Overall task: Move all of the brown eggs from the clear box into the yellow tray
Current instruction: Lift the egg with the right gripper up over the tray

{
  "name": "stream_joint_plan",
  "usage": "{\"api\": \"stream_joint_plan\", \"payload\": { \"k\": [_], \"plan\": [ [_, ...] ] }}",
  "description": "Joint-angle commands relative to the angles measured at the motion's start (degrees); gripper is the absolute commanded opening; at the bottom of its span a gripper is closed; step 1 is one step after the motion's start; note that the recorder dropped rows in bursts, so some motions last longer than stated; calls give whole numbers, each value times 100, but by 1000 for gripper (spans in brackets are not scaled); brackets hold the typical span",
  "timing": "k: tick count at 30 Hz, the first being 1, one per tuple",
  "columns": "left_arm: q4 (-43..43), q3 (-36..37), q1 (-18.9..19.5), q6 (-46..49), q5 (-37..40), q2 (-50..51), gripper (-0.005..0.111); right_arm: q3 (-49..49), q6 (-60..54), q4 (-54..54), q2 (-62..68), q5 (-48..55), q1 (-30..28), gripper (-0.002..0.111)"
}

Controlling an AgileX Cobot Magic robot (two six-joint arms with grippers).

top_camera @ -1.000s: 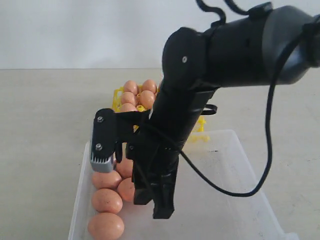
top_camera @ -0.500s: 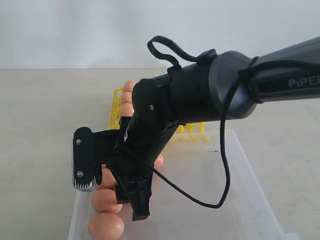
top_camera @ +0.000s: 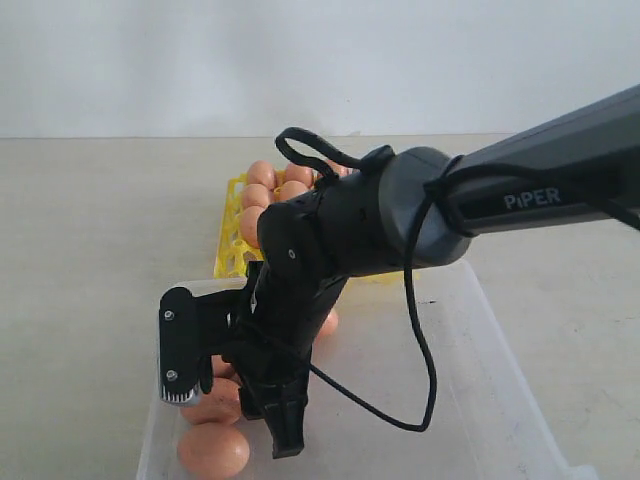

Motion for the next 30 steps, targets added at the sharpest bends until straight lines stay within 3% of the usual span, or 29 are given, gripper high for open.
{"api": "stream_joint_plan", "payload": {
  "k": [1, 3, 7, 9, 11, 23, 26, 30],
  "plan": [
    [-16, 21, -37, 16, -16, -17, 4, -3, 11, -60, 2, 16, -3, 19],
    [-16, 21, -37, 16, -16, -17, 4, -3, 169, -60, -20, 78, -3, 0],
    [-16, 21, -37, 16, -16, -17, 4, -3, 813, -160, -42, 340, -3, 0],
    [-16, 21, -37, 16, -16, -17, 4, -3, 2091, -160, -139, 509, -3, 0],
    [-16, 21, -37, 16, -16, -17, 4, -3, 2573, -185, -234, 643, -3, 0],
    [-16, 21, -37, 16, -6, -17, 4, -3, 3995, 227, -1228, 159, -3, 0],
    [-16, 21, -37, 16, -6, -17, 4, 227, 4453, 467, -1493, -695, -3, 0],
    [-16, 21, -37, 16, -18, -17, 4, 887, 4534, 1313, -1765, -2865, -3, 0]
  ]
}}
